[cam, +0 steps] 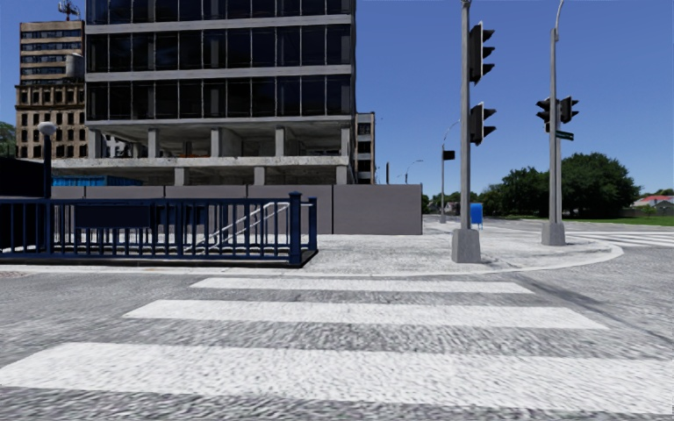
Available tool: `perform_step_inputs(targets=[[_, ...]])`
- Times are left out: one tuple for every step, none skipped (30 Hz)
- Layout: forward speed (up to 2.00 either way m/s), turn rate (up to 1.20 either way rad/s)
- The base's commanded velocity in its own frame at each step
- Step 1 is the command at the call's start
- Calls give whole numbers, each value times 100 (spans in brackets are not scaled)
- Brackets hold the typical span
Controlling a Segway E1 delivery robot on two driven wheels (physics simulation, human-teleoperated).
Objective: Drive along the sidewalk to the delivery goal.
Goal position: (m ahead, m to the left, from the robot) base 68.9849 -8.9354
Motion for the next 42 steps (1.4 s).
perform_step_inputs(targets=[[200,0],[200,0],[200,0],[200,0],[200,0],[200,0],[200,-28],[200,-28],[200,-28],[200,-28],[200,-28],[200,-28],[200,-24],[200,-15],[200,-4],[200,-4],[200,0],[200,0],[200,0],[200,0],[200,-6],[200,-19],[200,-23],[200,-24],[200,-25],[200,-25],[200,-25],[200,-25],[200,-26],[200,-29],[200,-31],[200,-31],[200,-32],[200,-33],[200,-34],[200,-34],[200,-34],[200,-34],[200,-34],[200,-34],[200,-34],[200,-34]])
